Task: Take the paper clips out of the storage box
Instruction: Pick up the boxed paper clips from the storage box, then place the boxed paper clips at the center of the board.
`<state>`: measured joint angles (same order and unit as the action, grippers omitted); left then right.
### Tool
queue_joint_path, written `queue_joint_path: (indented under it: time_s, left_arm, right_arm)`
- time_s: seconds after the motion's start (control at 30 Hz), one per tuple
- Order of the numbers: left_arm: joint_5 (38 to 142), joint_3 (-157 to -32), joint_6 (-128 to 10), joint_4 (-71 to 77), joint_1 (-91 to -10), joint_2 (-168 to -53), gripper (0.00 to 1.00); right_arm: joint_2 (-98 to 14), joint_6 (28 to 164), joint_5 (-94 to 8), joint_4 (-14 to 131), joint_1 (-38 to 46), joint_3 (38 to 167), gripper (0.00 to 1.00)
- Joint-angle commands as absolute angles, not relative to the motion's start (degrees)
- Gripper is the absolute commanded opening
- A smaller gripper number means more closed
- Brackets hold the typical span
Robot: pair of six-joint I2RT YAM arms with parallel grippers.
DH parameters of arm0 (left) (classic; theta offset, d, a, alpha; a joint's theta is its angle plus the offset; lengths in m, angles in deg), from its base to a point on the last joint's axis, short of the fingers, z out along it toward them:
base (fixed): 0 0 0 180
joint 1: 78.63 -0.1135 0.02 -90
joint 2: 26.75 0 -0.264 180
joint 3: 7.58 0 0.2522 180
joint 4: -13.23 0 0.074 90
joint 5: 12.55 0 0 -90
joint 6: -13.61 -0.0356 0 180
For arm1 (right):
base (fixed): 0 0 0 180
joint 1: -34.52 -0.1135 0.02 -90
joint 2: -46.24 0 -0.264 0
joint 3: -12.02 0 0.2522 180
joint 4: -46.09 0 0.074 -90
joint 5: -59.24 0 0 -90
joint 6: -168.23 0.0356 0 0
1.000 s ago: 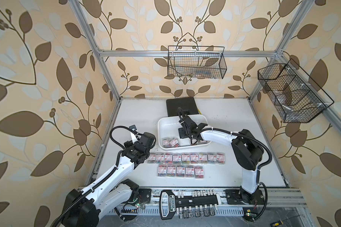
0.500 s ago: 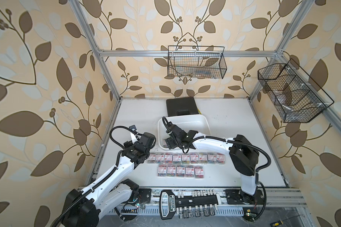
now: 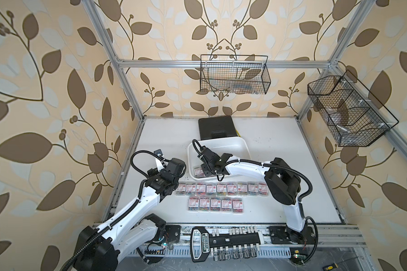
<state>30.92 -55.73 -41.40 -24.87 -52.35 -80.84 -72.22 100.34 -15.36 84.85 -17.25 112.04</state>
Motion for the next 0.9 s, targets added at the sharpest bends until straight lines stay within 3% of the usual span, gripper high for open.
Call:
queue_joint_path:
  time_s: [0.0, 0.13, 0.4, 0.87]
  left_arm:
    - [28.75, -55.91, -40.0, -25.66, -52.2, -79.93, 0.99]
    - [28.75, -55.79, -40.02, -25.73, -52.19, -79.84, 0.99]
    - [28.75, -55.71, -39.99, -25.67, -52.19, -79.66, 0.99]
    - [28.58, -55.89, -39.65, -26.09, -52.18, -79.77, 0.99]
  right_arm:
    - [-68.61, 102.44, -14.81, 85.39, -16.17, 110.75, 0.42]
    - [-63.48, 104.37, -13.98, 84.44, -14.76, 108.28, 0.36]
    - [-50.52, 106.0, -8.94, 85.11, -12.59, 99.77, 0.34]
    - [-22.43, 121.99, -2.94, 85.83, -16.06, 63.95, 0.31]
